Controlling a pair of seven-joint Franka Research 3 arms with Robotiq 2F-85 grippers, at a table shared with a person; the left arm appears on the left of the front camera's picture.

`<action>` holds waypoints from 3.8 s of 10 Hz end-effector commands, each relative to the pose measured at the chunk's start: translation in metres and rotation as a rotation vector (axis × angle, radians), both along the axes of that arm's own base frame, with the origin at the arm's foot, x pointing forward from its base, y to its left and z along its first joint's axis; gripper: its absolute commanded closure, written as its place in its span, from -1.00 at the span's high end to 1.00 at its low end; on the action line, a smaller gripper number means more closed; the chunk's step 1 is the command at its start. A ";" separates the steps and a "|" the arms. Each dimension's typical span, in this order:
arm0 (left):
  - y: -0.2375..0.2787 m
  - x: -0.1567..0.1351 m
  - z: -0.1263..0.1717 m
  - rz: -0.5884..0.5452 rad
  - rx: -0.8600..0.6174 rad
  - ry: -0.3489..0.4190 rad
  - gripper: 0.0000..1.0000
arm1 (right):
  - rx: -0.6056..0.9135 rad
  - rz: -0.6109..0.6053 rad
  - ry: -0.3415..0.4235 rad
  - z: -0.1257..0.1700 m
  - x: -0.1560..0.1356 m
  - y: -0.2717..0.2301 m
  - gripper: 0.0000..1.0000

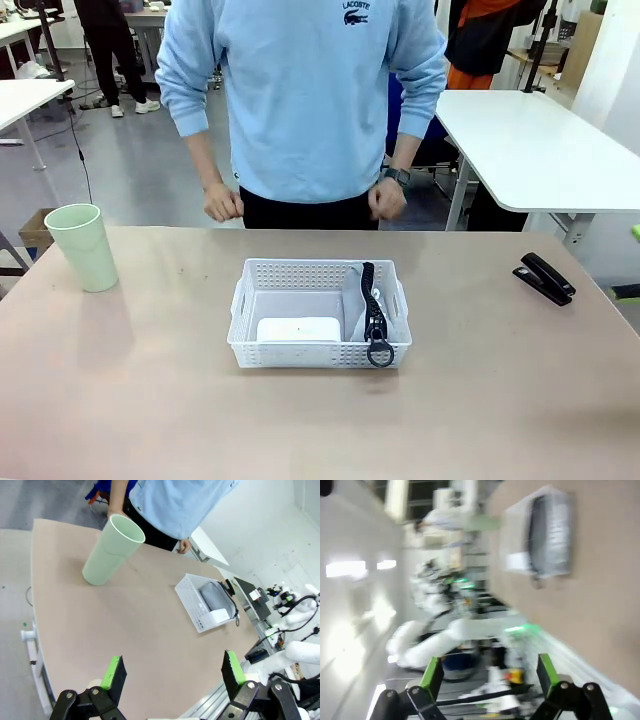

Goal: Efficiently arrange items inside the basket to fit them all.
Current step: Pick up the Stapler and place it inside the Organizing basket.

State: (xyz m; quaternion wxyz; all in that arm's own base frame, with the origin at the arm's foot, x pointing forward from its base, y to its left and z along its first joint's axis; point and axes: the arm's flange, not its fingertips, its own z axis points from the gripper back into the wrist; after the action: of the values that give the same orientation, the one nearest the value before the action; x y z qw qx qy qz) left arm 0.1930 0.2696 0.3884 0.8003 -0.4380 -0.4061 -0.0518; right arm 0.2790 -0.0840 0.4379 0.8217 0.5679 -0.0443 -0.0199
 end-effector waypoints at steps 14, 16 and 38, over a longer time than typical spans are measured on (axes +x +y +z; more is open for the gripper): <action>-0.003 0.000 0.001 0.004 -0.010 -0.029 1.00 | -1.151 -0.279 -0.243 0.045 0.062 0.025 1.00; -0.003 0.000 0.001 0.004 -0.010 -0.029 1.00 | -1.151 -0.196 -0.236 0.037 0.082 0.017 1.00; -0.003 0.000 0.001 0.004 -0.010 -0.029 1.00 | -1.141 0.131 -0.182 -0.086 0.251 0.003 1.00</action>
State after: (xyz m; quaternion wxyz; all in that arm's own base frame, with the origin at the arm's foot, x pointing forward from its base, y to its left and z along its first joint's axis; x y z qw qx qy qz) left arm 0.1929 0.2700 0.3889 0.8002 -0.4378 -0.4066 -0.0516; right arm 0.5239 -0.0765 0.3555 0.9938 0.0482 -0.0747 0.0675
